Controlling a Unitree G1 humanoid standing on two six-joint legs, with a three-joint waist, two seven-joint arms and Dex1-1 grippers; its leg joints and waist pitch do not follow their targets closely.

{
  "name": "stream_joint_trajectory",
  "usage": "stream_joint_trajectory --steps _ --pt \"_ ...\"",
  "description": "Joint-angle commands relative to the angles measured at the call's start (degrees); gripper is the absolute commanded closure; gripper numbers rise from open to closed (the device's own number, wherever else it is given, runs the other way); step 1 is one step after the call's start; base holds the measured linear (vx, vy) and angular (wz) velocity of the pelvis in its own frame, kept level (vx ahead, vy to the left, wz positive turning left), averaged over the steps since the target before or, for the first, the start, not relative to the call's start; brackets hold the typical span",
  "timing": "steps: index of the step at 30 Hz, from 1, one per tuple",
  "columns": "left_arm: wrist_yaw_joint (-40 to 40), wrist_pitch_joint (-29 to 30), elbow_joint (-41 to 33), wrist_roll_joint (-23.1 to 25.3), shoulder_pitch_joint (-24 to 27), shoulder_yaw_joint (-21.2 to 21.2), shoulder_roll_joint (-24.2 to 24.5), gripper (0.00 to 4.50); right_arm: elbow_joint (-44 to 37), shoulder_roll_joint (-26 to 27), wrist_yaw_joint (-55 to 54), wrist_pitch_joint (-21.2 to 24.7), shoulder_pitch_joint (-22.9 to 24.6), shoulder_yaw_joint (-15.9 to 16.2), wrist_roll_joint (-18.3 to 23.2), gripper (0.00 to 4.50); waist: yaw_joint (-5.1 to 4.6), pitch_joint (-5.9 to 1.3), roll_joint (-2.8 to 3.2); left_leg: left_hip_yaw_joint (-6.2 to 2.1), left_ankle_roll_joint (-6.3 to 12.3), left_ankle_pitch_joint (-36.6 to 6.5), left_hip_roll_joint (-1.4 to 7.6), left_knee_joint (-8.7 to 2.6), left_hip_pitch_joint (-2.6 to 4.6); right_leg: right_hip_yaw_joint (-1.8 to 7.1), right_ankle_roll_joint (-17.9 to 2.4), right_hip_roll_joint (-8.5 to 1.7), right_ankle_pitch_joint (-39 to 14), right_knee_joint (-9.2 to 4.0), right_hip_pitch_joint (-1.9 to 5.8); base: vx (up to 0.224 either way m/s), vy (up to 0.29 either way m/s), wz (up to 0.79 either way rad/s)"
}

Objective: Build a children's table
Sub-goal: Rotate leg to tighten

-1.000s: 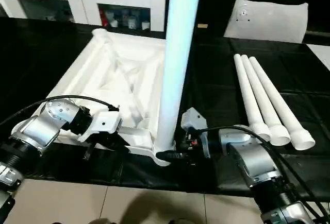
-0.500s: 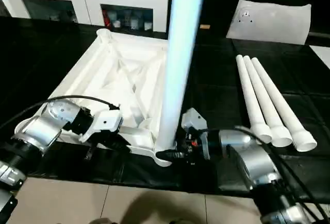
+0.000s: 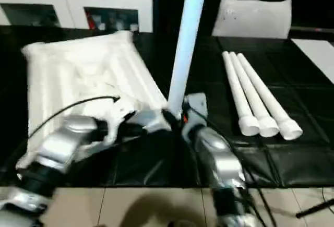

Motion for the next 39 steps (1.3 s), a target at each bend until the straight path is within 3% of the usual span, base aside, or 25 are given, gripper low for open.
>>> stream_joint_trajectory --steps 1,4,5,6,7,9,10,11,15,16,20,26,31,39 --pt "2.2 -1.9 -3.5 -1.5 -2.1 -2.3 -3.8 4.5 3.4 5.4 2.1 3.8 0.3 7.7 1.4 1.76 0.14 -2.92 0.22 -0.68 1.53 -9.3 1.61 -4.2 -0.78 3.15 -7.0 -4.27 -20.2 -5.51 2.69 0.0 0.0 0.0" --pt "1.1 -4.7 -2.3 0.3 -2.4 -4.4 -1.9 4.5 3.6 4.8 2.8 2.6 0.5 7.0 1.4 1.76 0.38 -3.26 0.22 -0.58 2.41 -6.8 1.63 -4.13 -0.91 3.29 -8.0 -4.29 -14.5 -4.9 3.03 0.0 0.0 0.0" --pt "1.1 -5.0 -2.0 0.4 -2.5 -4.4 -1.6 4.5 3.5 4.6 2.9 2.4 0.6 6.8 1.4 1.41 0.3 -3.3 0.2 -0.56 2.48 -6.5 1.67 -4.13 -0.94 3.31 -8.3 -4.28 -13.6 -4.79 3.08 0.0 0.0 0.0" --pt "1.0 -5.1 -1.8 0.5 -2.6 -4.3 -1.3 4.5 3.5 4.5 3.0 2.3 0.6 6.5 1.3 1.41 0.28 -3.25 0.22 -0.52 2.52 -6.4 1.66 -4.13 -0.97 3.3 -8.7 -4.29 -12.9 -4.74 3.13 0.0 0.0 0.0" --pt "0.6 -5.1 -1.4 0.8 -2.8 -3.6 -0.5 4.5 3.0 4.1 3.1 1.6 0.9 5.2 1.1 1.06 0.21 -3.36 0.38 -0.5 2.4 -6.7 1.71 -4.11 -0.9 3.27 -9.0 -4.34 -13.1 -4.77 3.19 0.0 0.0 0.0" --pt "-0.3 -5.5 -0.9 0.9 -2.9 -3.1 0.9 4.5 2.3 3.2 3.3 1.3 1.1 3.6 1.6 1.01 0.22 -3.25 0.37 -0.49 2.3 -7.7 1.63 -4.16 -0.87 3.26 -8.7 -4.35 -14.8 -4.99 3.14 0.0 0.0 0.0" --pt "-0.5 -5.7 -0.8 0.8 -2.8 -3.2 1.3 4.5 2.2 2.9 3.4 1.2 1.2 3.3 1.8 0.79 0.25 -3.52 0.72 -0.56 2.07 -8.0 1.68 -4.12 -0.8 3.29 -8.6 -4.44 -15.4 -4.92 3.28 0.0 0.0 0.0" --pt "-1.0 -6.3 -0.4 0.7 -2.8 -3.0 2.0 4.5 1.4 1.9 4.3 0.9 1.7 3.0 2.1 0.79 0.19 -3.46 0.59 -0.57 2.01 -8.1 1.74 -4.17 -0.84 3.26 -8.5 -4.46 -15.5 -5.04 3.22 0.0 0.0 0.0" --pt "-3.3 -9.7 1.9 0.5 -2.8 -3.2 4.5 4.5 -2.4 -1.5 8.4 0.3 3.8 2.6 3.3 0.47 0.47 -3.61 0.58 -0.46 2.51 -7.5 1.7 -4.05 -0.83 3.35 -8.7 -4.25 -13.3 -4.99 3.34 0.0 0.0 0.0" --pt "-4.8 -11.8 3.3 0.4 -3.0 -3.3 5.6 4.5 -4.6 -3.8 11.2 -0.1 5.2 3.0 3.7 0.34 0.7 -3.75 0.87 -0.53 2.55 -6.7 1.82 -4.05 -0.77 3.36 -9.3 -4.36 -11.7 -4.66 3.36 0.0 0.0 0.0" --pt "-9.5 -17.5 6.2 0.0 -3.4 -4.2 7.9 4.5 -9.0 -9.7 17.9 -0.6 8.4 3.2 4.6 0.04 1.03 -3.74 0.5 -0.49 3.26 -6.5 1.74 -3.93 -0.93 3.32 -9.5 -4.28 -10.4 -4.67 3.7 0.0 0.0 0.0" --pt "-19.7 -27.2 10.7 -0.5 -4.7 -7.1 12.0 4.5 -13.2 -20.3 31.1 -3.5 10.8 3.9 6.1 0.04 1.65 -3.7 0.43 -0.4 3.99 -7.2 1.96 -3.85 -0.72 3.38 -9.1 -4.45 -12.5 -4.74 3.46 0.0 0.0 0.0" --pt "-28.8 -32.7 14.2 -1.2 -6.7 -8.9 14.1 4.5 -12.4 -26.6 38.7 -5.5 8.5 3.9 6.7 0.04 2.37 -3.89 0.17 -0.36 4.21 -5.5 2.06 -3.74 -0.69 3.34 -10.2 -4.57 -11.0 -4.36 3.53 0.0 0.0 0.0" --pt "-35.8 -37.7 16.6 -1.5 -8.5 -11.6 14.5 4.5 -10.8 -30.1 48.2 -8.2 5.9 8.6 6.7 0.04 2.69 -4.12 0.11 -0.27 4.91 -4.2 2.14 -3.45 -0.78 3.27 -12.4 -4.74 -6.9 -3.79 3.79 0.0 0.0 0.0"
